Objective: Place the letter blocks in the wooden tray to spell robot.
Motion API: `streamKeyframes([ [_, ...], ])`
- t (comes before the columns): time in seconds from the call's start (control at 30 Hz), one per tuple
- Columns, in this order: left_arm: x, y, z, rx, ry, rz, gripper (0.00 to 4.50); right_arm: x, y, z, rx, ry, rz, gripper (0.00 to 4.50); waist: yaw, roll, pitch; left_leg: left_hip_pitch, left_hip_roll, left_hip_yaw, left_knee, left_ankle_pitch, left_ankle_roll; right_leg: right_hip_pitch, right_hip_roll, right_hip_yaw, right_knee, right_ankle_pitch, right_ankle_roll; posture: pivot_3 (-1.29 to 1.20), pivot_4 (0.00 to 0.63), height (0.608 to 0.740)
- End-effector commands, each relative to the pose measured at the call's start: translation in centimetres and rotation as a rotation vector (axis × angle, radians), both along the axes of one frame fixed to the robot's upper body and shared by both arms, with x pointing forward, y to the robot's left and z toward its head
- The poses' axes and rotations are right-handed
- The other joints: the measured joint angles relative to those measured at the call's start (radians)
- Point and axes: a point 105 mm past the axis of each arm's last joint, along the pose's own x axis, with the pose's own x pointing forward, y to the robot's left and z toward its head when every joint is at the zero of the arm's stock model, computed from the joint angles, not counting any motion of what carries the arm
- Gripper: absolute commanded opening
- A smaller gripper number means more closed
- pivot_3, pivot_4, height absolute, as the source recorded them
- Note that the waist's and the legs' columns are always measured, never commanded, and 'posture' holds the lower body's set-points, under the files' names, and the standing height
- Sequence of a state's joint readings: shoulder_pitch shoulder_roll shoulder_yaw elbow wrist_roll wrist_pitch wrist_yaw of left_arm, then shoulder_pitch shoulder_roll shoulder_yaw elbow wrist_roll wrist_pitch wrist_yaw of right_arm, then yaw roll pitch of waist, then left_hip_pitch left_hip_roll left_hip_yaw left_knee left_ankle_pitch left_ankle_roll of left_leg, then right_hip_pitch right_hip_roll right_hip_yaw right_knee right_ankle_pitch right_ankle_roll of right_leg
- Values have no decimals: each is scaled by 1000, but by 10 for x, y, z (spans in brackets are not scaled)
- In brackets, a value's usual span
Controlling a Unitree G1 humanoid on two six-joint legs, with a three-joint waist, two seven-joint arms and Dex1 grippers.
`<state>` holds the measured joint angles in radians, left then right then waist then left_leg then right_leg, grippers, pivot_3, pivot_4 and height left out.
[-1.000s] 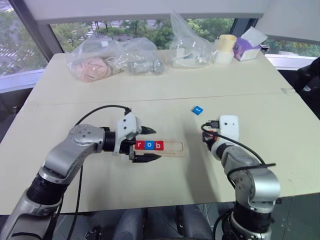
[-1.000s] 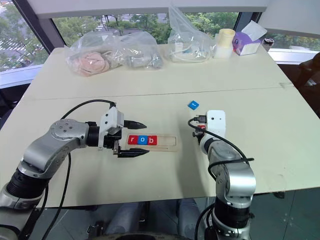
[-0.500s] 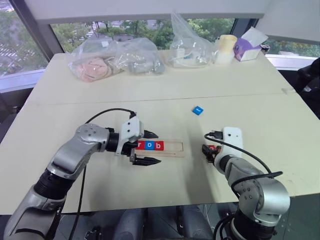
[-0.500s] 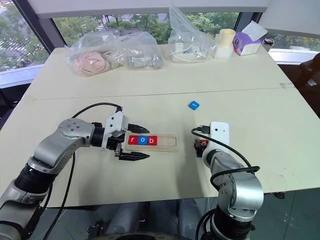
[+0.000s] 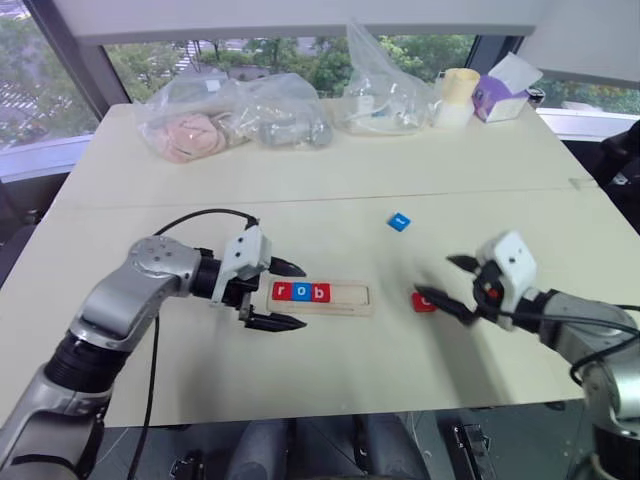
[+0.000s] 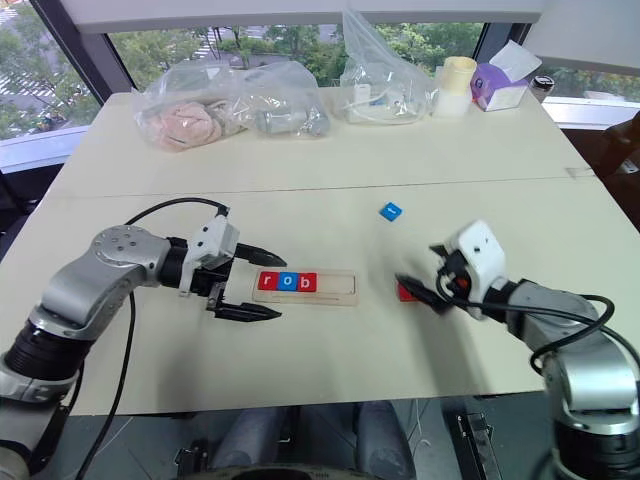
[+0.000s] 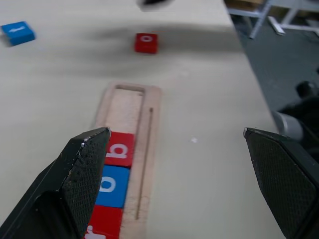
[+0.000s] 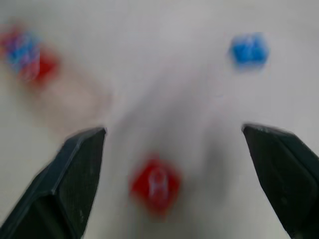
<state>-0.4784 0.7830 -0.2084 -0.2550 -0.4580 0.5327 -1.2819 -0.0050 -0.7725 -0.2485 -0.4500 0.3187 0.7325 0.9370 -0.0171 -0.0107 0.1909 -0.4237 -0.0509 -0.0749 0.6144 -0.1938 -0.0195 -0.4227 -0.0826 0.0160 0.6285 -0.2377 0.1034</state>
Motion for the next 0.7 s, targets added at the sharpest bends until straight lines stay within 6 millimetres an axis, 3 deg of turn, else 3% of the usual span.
streamKeyframes([
  [0.03, 0, 1, 3, 39, -89, -17, 4500, 1, 0, -4, -100, -27, 183, 4466, -3, 0, 0, 0, 1, 0, 1, 0, 0, 0, 0, 0, 0, 0, 0, 0, 150, 740],
  [0.47, -10, 0, -4, 24, -81, 59, 4500, 34, -13, -28, -207, -20, 404, 4466, 6, -2, 1, 1, 4, 1, 2, 0, 0, 2, 1, 0, 0, 2, -3, 0, 150, 740],
  [0.57, -12, 1, -5, 26, -82, 71, 4500, 37, -11, -28, -198, -21, 440, 3638, 5, -2, 1, 2, 5, 1, 2, 0, 0, 2, 1, 0, 0, 2, -3, 0, 150, 740],
  [0.7, -10, 6, -6, 38, -84, 102, 4500, 39, -1, -18, -157, -46, 456, 1527, 5, -2, 1, 2, 5, 1, 2, 0, 0, 2, 1, 0, 1, 2, -3, 0, 150, 740],
])
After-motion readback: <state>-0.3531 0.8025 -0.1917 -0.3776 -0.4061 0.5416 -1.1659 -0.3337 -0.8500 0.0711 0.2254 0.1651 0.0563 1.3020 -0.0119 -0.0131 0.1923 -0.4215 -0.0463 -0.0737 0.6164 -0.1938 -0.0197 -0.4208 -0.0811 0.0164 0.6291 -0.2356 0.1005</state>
